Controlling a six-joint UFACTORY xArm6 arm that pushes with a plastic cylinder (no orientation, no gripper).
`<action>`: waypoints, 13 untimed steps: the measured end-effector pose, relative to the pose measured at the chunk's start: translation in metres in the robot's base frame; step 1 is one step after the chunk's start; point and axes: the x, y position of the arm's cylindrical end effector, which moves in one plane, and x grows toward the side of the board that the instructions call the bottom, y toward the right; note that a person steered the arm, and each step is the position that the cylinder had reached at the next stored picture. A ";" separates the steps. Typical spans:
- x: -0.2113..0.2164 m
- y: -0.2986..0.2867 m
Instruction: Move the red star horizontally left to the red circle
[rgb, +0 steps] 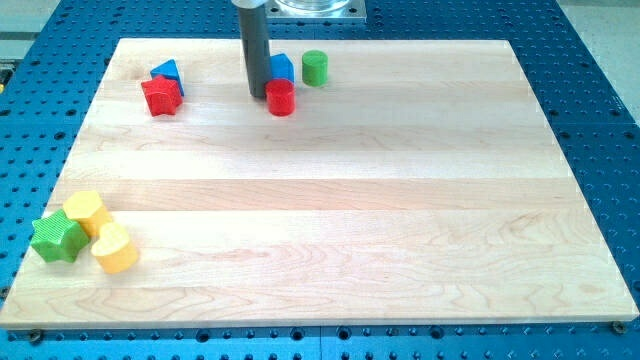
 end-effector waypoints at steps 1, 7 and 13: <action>0.004 -0.011; 0.072 0.026; 0.004 -0.118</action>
